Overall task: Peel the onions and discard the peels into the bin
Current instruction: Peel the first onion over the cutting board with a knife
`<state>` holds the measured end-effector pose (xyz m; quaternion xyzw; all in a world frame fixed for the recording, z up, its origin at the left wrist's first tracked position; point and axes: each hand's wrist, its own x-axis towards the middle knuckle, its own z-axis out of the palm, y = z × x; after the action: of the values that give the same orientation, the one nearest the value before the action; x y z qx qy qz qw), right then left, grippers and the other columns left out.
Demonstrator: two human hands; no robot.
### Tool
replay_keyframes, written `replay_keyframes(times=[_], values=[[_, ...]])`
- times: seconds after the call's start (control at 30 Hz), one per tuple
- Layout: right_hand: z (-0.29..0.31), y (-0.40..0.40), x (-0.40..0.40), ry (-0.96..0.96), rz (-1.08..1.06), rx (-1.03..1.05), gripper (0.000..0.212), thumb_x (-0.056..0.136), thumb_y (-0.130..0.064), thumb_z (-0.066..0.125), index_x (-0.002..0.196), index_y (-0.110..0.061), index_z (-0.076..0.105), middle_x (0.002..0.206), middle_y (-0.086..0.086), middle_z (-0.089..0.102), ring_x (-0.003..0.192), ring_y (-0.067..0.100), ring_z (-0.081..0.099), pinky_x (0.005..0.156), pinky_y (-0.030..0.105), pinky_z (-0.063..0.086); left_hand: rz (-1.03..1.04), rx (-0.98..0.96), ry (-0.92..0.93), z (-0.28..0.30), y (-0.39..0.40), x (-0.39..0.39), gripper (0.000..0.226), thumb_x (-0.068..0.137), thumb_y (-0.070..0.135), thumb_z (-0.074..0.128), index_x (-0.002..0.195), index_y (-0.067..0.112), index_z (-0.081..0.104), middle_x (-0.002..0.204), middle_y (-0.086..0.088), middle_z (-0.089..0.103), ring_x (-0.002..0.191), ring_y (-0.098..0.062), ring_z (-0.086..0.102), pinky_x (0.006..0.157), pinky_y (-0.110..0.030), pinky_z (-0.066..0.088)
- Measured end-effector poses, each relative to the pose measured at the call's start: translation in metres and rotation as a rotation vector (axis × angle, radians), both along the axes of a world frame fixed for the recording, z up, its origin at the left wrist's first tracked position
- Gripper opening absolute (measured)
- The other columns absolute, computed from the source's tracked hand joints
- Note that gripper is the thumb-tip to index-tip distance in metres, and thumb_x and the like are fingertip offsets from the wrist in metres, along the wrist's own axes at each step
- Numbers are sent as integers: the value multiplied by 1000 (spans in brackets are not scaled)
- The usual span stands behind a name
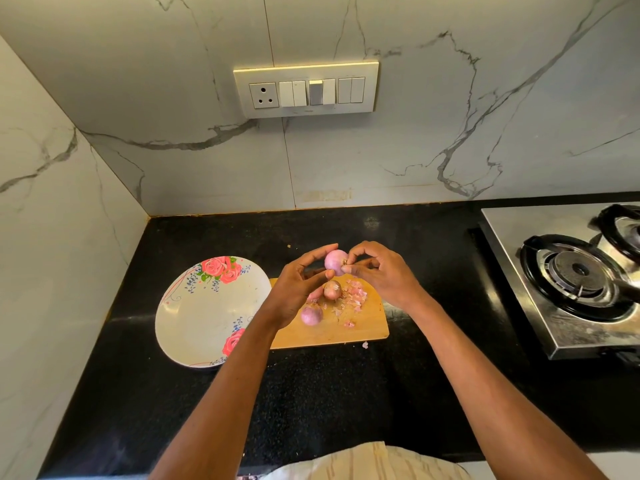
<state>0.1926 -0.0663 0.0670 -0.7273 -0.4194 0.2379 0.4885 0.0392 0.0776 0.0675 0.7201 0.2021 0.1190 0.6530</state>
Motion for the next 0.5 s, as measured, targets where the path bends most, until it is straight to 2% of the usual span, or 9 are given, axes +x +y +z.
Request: replay_keyframes(times=[0.1, 0.2, 0.33, 0.5], values=[[0, 1, -4, 53, -34, 49, 17, 89, -33, 76, 102, -28, 66, 104, -14, 67, 100, 5, 66, 86, 21, 54, 12, -15, 16, 0, -1, 1, 42, 99, 24, 63, 137, 40, 57, 135, 17, 62, 127, -8, 58, 105, -30, 50], [2, 1, -8, 24, -30, 62, 25, 90, -36, 75, 111, -39, 62, 110, -17, 66, 107, 0, 63, 85, 11, 51, 16, -29, 32, -1, -1, 1, 40, 100, 29, 61, 138, 41, 56, 137, 17, 61, 128, -11, 57, 108, -35, 49], [-4, 3, -9, -7, -64, 74, 13, 91, -28, 75, 99, -33, 67, 106, -9, 67, 101, 3, 64, 80, 10, 49, 32, -74, 31, -4, -3, 0, 45, 95, 36, 64, 139, 39, 56, 139, 12, 60, 131, -16, 56, 111, -45, 48], [-3, 3, -13, -9, -93, 95, 13, 91, -27, 75, 98, -33, 66, 105, -9, 68, 98, 2, 65, 80, 10, 50, 34, -109, 29, -3, -3, 0, 46, 91, 39, 64, 137, 40, 57, 141, 9, 59, 131, -19, 56, 111, -47, 47]])
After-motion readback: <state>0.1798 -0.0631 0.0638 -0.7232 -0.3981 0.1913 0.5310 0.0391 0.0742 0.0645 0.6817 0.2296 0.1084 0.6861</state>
